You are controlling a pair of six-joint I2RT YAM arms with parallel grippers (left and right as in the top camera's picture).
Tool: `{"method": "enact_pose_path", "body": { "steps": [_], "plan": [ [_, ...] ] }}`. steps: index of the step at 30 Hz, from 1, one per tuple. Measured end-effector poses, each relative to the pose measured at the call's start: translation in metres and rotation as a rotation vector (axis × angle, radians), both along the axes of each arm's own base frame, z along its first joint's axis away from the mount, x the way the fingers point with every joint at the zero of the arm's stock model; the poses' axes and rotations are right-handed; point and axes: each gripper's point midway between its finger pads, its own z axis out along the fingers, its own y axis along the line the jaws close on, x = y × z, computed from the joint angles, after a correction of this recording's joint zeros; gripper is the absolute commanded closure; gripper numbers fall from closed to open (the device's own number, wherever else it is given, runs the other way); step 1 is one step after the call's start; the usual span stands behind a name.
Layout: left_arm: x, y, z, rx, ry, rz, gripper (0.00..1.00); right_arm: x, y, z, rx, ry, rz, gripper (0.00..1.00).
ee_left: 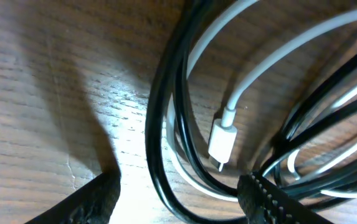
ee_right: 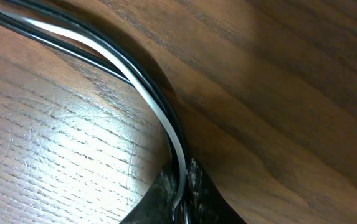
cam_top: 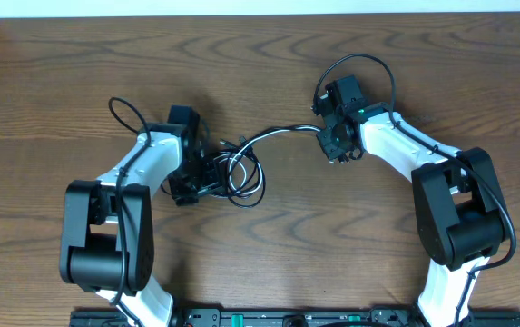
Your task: Untangle cables
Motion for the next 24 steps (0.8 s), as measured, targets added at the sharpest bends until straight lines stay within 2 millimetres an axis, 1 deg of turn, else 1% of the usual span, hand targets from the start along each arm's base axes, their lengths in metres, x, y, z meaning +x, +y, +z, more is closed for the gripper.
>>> {"method": "enact_pose_path", "body": {
  "steps": [3, 8, 9, 10, 12, 20, 22, 24],
  "plan": [
    [0.001, 0.002, -0.001, 0.034, -0.002, 0.03, 0.41, 0.0, 0.0, 0.0, 0.0, 0.0, 0.0, 0.92],
    [0.007, 0.003, -0.003, 0.064, -0.034, 0.057, 0.51, 0.0, 0.0, 0.0, 0.0, 0.0, 0.0, 0.91],
    [0.008, 0.004, -0.003, 0.07, -0.042, 0.059, 0.62, 0.0, 0.0, 0.0, 0.0, 0.0, 0.0, 0.91],
    [0.007, 0.005, -0.004, 0.079, -0.048, 0.059, 0.68, 0.0, 0.0, 0.0, 0.0, 0.0, 0.0, 0.91],
    [0.005, 0.008, -0.005, 0.104, -0.058, 0.058, 0.75, 0.0, 0.0, 0.0, -0.001, -0.001, 0.0, 0.91],
    [0.002, 0.024, -0.006, 0.231, -0.097, 0.032, 0.75, 0.0, 0.0, 0.0, -0.001, -0.001, 0.0, 0.91],
    [0.003, 0.036, -0.006, 0.298, -0.107, 0.029, 0.75, 0.0, 0.0, 0.0, -0.001, -0.001, 0.0, 0.91],
    [0.005, 0.053, -0.004, 0.392, -0.123, 0.026, 0.75, 0.0, 0.0, 0.0, -0.001, -0.001, 0.0, 0.91]
  ]
}}
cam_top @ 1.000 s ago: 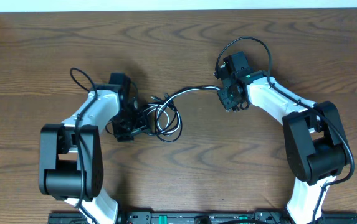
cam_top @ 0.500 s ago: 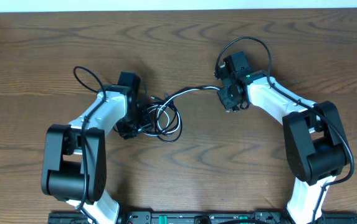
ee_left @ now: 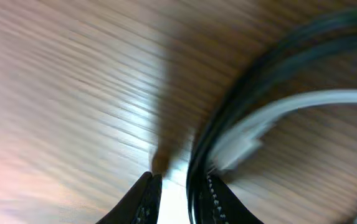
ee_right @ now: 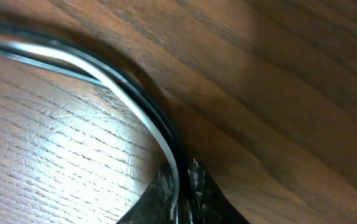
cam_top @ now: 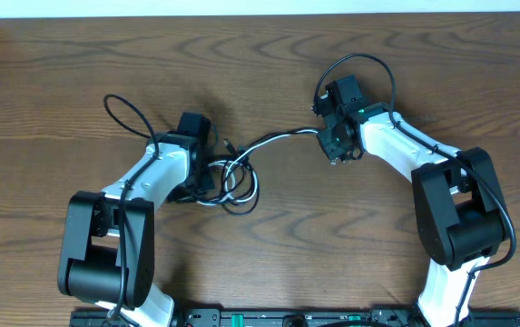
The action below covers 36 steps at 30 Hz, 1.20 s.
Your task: Untangle cables
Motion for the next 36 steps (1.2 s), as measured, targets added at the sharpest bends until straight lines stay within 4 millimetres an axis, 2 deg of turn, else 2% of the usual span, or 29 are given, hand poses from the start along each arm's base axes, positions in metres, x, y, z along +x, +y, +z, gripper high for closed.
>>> {"method": "enact_pose_path", "body": {
  "steps": [5, 9, 15, 17, 18, 21, 25, 27, 30, 36],
  "plan": [
    [-0.005, 0.042, 0.003, 0.238, 0.005, -0.004, 0.75, 0.0, -0.001, 0.0, -0.003, -0.002, -0.001, 0.91],
    [-0.01, 0.068, 0.004, 0.344, 0.023, 0.02, 0.71, 0.0, -0.001, 0.0, -0.003, -0.001, -0.001, 0.91],
    [-0.016, 0.091, 0.003, 0.351, 0.037, 0.103, 0.71, 0.001, -0.003, 0.0, -0.014, -0.004, -0.005, 0.92],
    [-0.015, 0.092, 0.002, 0.297, 0.034, 0.142, 0.78, 0.001, -0.003, 0.0, -0.026, -0.008, -0.005, 0.92],
    [-0.015, 0.09, 0.001, 0.256, 0.031, 0.158, 0.81, 0.001, -0.003, 0.0, -0.03, -0.01, -0.005, 0.92],
    [-0.012, 0.078, -0.002, 0.117, 0.024, 0.183, 0.81, 0.001, -0.003, 0.0, -0.035, -0.012, -0.009, 0.93],
    [0.001, 0.031, -0.003, -0.115, -0.002, 0.101, 0.81, 0.001, -0.002, 0.0, -0.031, -0.014, -0.019, 0.94],
    [0.006, 0.006, -0.003, -0.199, -0.006, 0.026, 0.86, 0.001, -0.001, 0.0, -0.029, -0.014, -0.018, 0.94],
    [0.005, -0.018, -0.003, -0.252, 0.002, -0.074, 0.88, 0.001, -0.001, 0.0, -0.026, -0.013, -0.019, 0.94],
    [0.0, -0.052, -0.001, -0.318, 0.017, -0.245, 0.89, 0.006, 0.001, 0.001, -0.017, -0.033, -0.021, 0.96]
  ]
}}
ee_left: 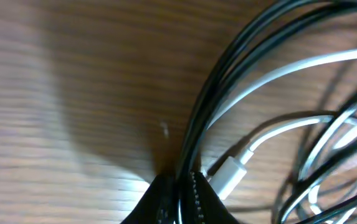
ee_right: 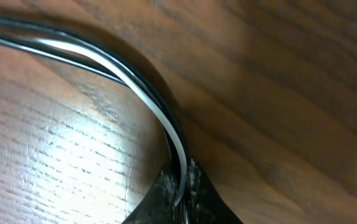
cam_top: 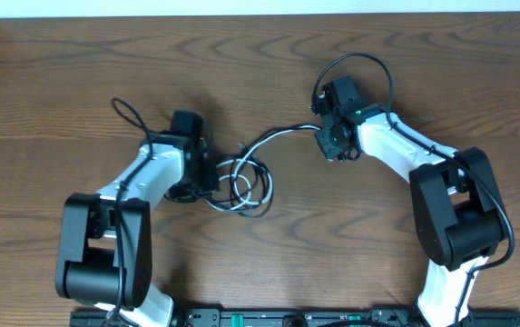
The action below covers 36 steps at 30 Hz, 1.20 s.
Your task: Untangle cables
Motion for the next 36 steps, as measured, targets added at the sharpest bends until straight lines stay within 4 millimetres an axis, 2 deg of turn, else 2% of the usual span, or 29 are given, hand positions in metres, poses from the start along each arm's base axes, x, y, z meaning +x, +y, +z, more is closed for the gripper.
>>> {"method": "enact_pose_path", "body": {
  "steps": [4, 8, 12, 15, 19, 24, 27, 31, 33, 36],
  "plan": [
    [-0.005, -0.016, 0.0, -0.017, -0.001, -0.092, 0.88, 0.002, 0.002, 0.0, 0.01, -0.006, 0.003, 0.96],
    [-0.011, -0.019, 0.0, 0.036, 0.01, -0.155, 0.92, 0.001, 0.002, 0.0, 0.012, -0.005, 0.004, 0.96],
    [-0.03, 0.0, 0.0, 0.186, 0.089, -0.146, 0.93, 0.001, 0.002, 0.0, 0.009, -0.004, 0.003, 0.95],
    [-0.045, 0.025, 0.001, 0.317, 0.169, -0.118, 0.93, 0.002, 0.0, 0.0, 0.001, -0.007, -0.001, 0.95],
    [-0.042, 0.038, 0.005, 0.401, 0.179, -0.1, 0.92, 0.002, -0.001, 0.0, -0.005, -0.009, -0.003, 0.94],
    [-0.016, 0.04, 0.018, 0.444, 0.093, -0.031, 0.75, 0.002, 0.0, 0.0, -0.005, -0.009, -0.002, 0.94],
    [-0.011, 0.037, 0.019, 0.427, 0.076, -0.002, 0.58, 0.002, 0.0, 0.0, -0.005, -0.009, -0.002, 0.93],
    [-0.02, 0.025, 0.017, 0.356, 0.121, 0.018, 0.56, 0.002, 0.0, 0.0, -0.005, -0.009, -0.002, 0.93],
    [-0.026, 0.016, 0.016, 0.304, 0.149, 0.02, 0.52, 0.002, 0.0, 0.0, -0.005, -0.009, -0.002, 0.93],
    [-0.034, 0.006, 0.013, 0.242, 0.187, 0.03, 0.51, 0.002, 0.0, 0.0, -0.005, -0.009, -0.002, 0.92]
  ]
}}
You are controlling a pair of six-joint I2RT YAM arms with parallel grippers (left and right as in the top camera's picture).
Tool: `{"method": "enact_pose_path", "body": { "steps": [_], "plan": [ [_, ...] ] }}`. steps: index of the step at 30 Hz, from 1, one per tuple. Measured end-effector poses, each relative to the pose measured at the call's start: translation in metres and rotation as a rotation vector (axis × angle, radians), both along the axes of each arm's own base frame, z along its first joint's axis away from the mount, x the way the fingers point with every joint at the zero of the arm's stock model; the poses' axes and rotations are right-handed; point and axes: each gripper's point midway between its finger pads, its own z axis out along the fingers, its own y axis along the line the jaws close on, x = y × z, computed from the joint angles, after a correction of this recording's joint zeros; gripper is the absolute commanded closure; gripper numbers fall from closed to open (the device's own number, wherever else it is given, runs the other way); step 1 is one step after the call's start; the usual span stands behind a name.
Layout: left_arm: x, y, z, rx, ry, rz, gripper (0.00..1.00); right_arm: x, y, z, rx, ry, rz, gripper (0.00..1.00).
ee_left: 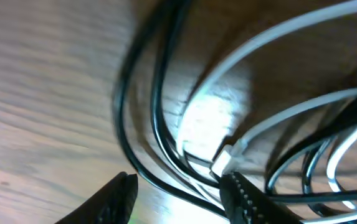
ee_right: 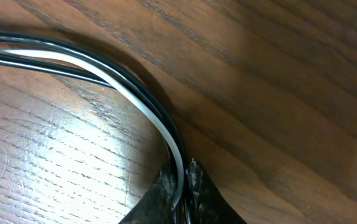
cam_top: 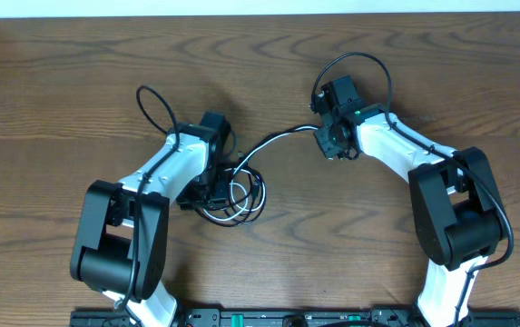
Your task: Untangle cables
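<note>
A tangle of black and white cables (cam_top: 234, 195) lies coiled mid-table, with a white connector (ee_left: 227, 160) among the loops. My left gripper (ee_left: 178, 182) stands open low over the coil's left side (cam_top: 207, 188), and black strands run between its fingers without being pinched. From the coil a bundle of white and black strands (cam_top: 273, 138) arcs right to my right gripper (cam_top: 332, 145). In the right wrist view that gripper (ee_right: 181, 190) is shut on the white cable (ee_right: 147, 109) and the black ones beside it.
Wooden table (cam_top: 78, 73), with its far edge along the top of the overhead view. The left arm's own black lead (cam_top: 155, 104) loops up behind its wrist. The right arm's lead (cam_top: 368, 68) loops above its wrist.
My left gripper, then shut on black strands, is now open and sits further right at the coil. The coil is bunched smaller and slightly nearer. The right gripper has kept its hold.
At first my left gripper was open over the coil, the white connector between its fingers. It then stood nearly shut around a black strand, then fully shut on black strands, and now it is open again. The right gripper held the strand bundle throughout.
</note>
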Motion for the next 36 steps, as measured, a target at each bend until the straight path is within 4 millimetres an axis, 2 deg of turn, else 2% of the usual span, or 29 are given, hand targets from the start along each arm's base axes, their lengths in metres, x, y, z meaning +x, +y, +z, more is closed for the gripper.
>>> {"method": "enact_pose_path", "body": {
  "steps": [4, 8, 9, 10, 13, 16, 20, 23, 25, 27, 30, 33, 36],
  "plan": [
    [-0.012, -0.005, -0.006, -0.032, 0.034, 0.038, 0.52, 0.0, 0.0, 0.0, 0.0, 0.0, 0.0, 0.93],
    [-0.011, -0.009, -0.011, -0.063, 0.002, 0.066, 0.52, 0.0, 0.0, 0.0, 0.0, 0.0, 0.0, 0.92],
    [-0.01, -0.01, -0.012, -0.072, -0.012, 0.07, 0.55, 0.0, 0.0, 0.0, 0.0, 0.0, 0.0, 0.92],
    [-0.01, -0.011, -0.012, -0.076, -0.026, 0.075, 0.64, 0.0, 0.0, 0.0, 0.0, 0.0, 0.0, 0.92],
    [-0.01, -0.009, -0.013, -0.067, -0.055, 0.08, 0.74, 0.0, 0.0, 0.0, 0.0, 0.0, 0.0, 0.92],
    [-0.009, 0.001, -0.013, -0.011, -0.068, 0.07, 0.77, 0.0, 0.0, 0.0, 0.0, 0.0, 0.0, 0.92],
    [-0.004, 0.028, -0.011, 0.139, -0.109, 0.044, 0.8, 0.0, 0.0, 0.0, -0.001, 0.0, 0.0, 0.92],
    [0.008, 0.05, -0.011, 0.272, -0.179, 0.024, 0.8, 0.0, 0.0, 0.0, -0.001, 0.0, 0.0, 0.92],
    [0.027, 0.06, -0.009, 0.341, -0.269, 0.031, 0.8, 0.0, 0.0, 0.0, -0.001, 0.0, 0.0, 0.92],
    [0.045, 0.064, -0.008, 0.373, -0.355, 0.05, 0.8, 0.0, 0.0, 0.0, -0.001, 0.0, 0.0, 0.92],
    [0.057, 0.066, -0.007, 0.391, -0.416, 0.064, 0.8, 0.0, 0.0, 0.0, -0.001, 0.001, 0.0, 0.92],
    [0.057, 0.067, -0.007, 0.397, -0.417, 0.062, 0.8, 0.0, 0.0, 0.0, -0.002, 0.001, 0.0, 0.92],
    [0.044, 0.068, -0.006, 0.4, -0.349, 0.048, 0.8, 0.0, 0.0, 0.0, -0.002, 0.001, -0.001, 0.92]
  ]
}}
